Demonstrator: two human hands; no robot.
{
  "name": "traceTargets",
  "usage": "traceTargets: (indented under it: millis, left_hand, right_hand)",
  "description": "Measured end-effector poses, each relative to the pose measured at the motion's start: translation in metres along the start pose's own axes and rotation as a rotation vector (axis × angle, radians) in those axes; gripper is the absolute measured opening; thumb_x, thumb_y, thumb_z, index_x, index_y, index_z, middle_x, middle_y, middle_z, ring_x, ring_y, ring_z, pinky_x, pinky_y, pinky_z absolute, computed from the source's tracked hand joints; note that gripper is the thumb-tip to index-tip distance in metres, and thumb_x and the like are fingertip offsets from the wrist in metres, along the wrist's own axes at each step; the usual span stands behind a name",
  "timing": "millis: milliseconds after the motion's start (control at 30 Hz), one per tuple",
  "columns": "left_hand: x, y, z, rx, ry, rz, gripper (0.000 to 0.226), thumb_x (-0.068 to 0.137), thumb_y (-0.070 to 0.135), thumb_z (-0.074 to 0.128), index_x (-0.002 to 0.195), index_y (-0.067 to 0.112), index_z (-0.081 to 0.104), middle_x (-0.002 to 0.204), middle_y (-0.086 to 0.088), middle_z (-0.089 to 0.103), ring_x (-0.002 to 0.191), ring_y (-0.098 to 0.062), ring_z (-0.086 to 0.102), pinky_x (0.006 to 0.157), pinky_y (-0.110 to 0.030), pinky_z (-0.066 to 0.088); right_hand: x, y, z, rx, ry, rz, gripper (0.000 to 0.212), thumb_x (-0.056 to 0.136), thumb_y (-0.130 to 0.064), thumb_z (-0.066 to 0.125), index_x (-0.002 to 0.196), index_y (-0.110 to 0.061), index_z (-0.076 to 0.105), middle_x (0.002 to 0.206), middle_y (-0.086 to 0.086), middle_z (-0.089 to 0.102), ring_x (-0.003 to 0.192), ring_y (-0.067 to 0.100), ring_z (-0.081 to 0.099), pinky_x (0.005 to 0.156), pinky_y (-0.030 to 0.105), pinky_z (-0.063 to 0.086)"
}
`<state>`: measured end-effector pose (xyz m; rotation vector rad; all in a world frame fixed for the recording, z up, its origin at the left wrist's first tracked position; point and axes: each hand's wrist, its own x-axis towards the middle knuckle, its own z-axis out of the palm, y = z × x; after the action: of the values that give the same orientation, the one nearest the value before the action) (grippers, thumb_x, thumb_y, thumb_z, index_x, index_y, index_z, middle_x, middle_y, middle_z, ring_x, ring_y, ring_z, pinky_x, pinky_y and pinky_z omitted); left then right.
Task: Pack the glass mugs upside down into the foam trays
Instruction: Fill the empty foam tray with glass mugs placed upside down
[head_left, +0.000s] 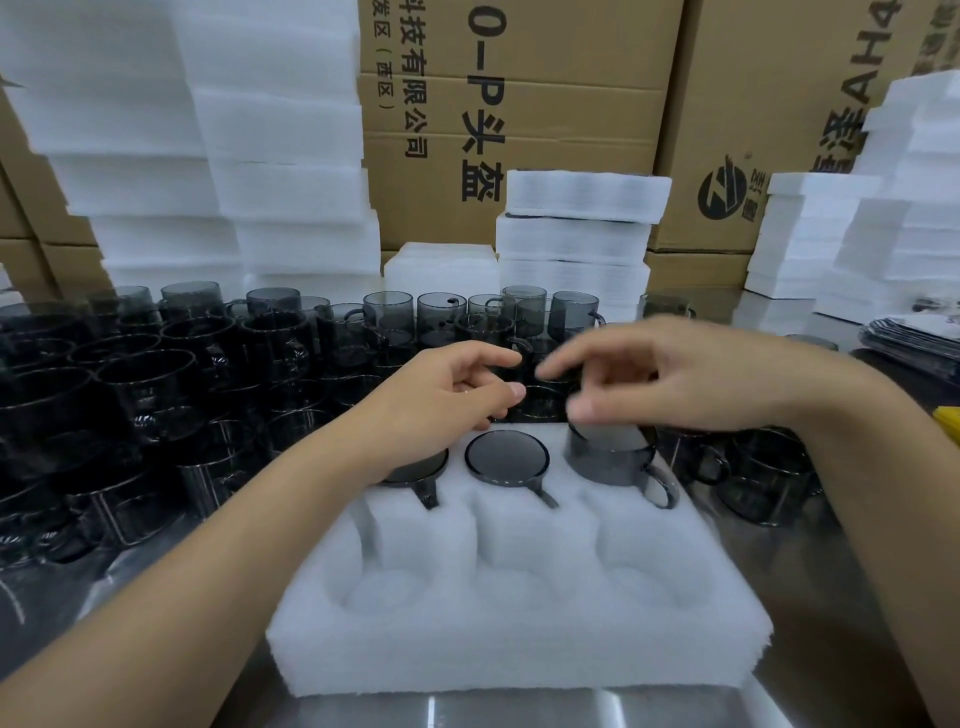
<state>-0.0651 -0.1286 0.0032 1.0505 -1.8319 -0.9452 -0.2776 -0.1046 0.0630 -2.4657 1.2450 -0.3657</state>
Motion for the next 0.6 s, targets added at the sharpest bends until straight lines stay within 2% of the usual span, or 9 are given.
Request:
traceTargets:
  millis: [67,100,133,200,300,400,467,533,600]
  left_hand:
    - [0.000,-0.001,0.000,0.009,-0.008,-0.006,0.021,0.090,0.022,0.063,0.106,0.035,0.060,0.093,0.001,0.070,0.080,0.001,0.066,0.072,-0.013,0.053]
    - [0.001,-0.001,-0.001,0.016,-0.008,-0.010,0.021,0.090,0.022,0.063,0.106,0.035,0.060,0.093,0.001,0.070,0.081,0.000,0.067,0.072,-0.013,0.053]
    - [0.001,-0.001,-0.001,0.017,-0.002,-0.012,0.020,0.090,0.021,0.063,0.105,0.035,0.061,0.093,0.000,0.070,0.079,0.001,0.066,0.070,-0.013,0.052]
    - [0.001,-0.001,0.000,0.015,0.033,-0.013,0.017,0.090,0.018,0.064,0.102,0.030,0.063,0.088,-0.001,0.069,0.073,0.002,0.064,0.066,-0.012,0.052]
    - [0.002,-0.003,-0.002,0.084,0.139,-0.025,0.010,0.089,0.017,0.064,0.094,0.026,0.067,0.085,-0.006,0.069,0.068,-0.002,0.060,0.065,-0.020,0.050]
    - [0.002,-0.004,-0.003,0.128,0.196,-0.036,0.008,0.087,0.020,0.065,0.087,0.028,0.067,0.086,-0.008,0.068,0.069,-0.006,0.057,0.067,-0.022,0.046]
    - [0.002,-0.003,-0.002,0.141,0.195,-0.038,0.010,0.087,0.020,0.065,0.083,0.030,0.067,0.080,-0.002,0.066,0.067,-0.004,0.056,0.065,-0.021,0.042]
    - [0.002,-0.003,-0.002,0.154,0.191,-0.034,0.012,0.087,0.020,0.065,0.082,0.031,0.066,0.079,0.001,0.065,0.067,-0.003,0.056,0.065,-0.019,0.041]
    - [0.002,-0.002,-0.002,0.164,0.191,-0.031,0.013,0.087,0.019,0.065,0.081,0.031,0.066,0.080,0.001,0.067,0.067,-0.002,0.056,0.067,-0.018,0.043]
  right_hand:
    - [0.007,0.003,0.004,0.094,0.299,-0.017,0.050,0.071,-0.075,0.041,0.108,-0.048,0.061,0.088,-0.025,0.065,0.083,-0.005,0.060,0.078,0.026,0.047]
    - [0.011,0.002,0.010,0.128,0.361,-0.005,0.050,0.074,-0.074,0.034,0.107,-0.046,0.061,0.089,-0.027,0.064,0.086,-0.008,0.059,0.081,0.025,0.045]
    - [0.016,0.001,0.017,0.137,0.363,0.029,0.050,0.080,-0.072,0.029,0.107,-0.044,0.061,0.094,-0.026,0.065,0.092,-0.008,0.058,0.085,0.026,0.043]
    - [0.025,0.002,0.034,0.058,0.260,0.120,0.050,0.092,-0.063,0.026,0.110,-0.034,0.063,0.110,-0.016,0.065,0.105,0.005,0.058,0.096,0.034,0.043]
    - [0.033,0.005,0.048,-0.046,0.107,0.226,0.058,0.096,-0.057,0.026,0.112,-0.015,0.063,0.114,0.001,0.066,0.108,0.017,0.057,0.100,0.040,0.042]
    - [0.035,0.008,0.049,-0.083,0.033,0.225,0.057,0.097,-0.057,0.024,0.111,-0.016,0.061,0.116,-0.001,0.060,0.113,0.016,0.050,0.100,0.035,0.037]
    - [0.037,0.009,0.052,-0.140,0.024,0.211,0.053,0.095,-0.058,0.022,0.115,-0.022,0.056,0.119,-0.004,0.047,0.119,0.014,0.035,0.099,0.032,0.029]
    - [0.038,0.010,0.056,-0.210,0.049,0.207,0.056,0.092,-0.062,0.020,0.133,-0.032,0.044,0.129,-0.006,0.034,0.126,0.013,0.020,0.103,0.033,0.021]
    - [0.040,0.012,0.062,-0.301,0.034,0.206,0.065,0.088,-0.066,0.016,0.146,-0.036,0.026,0.149,-0.009,0.018,0.137,0.011,0.007,0.110,0.039,0.011]
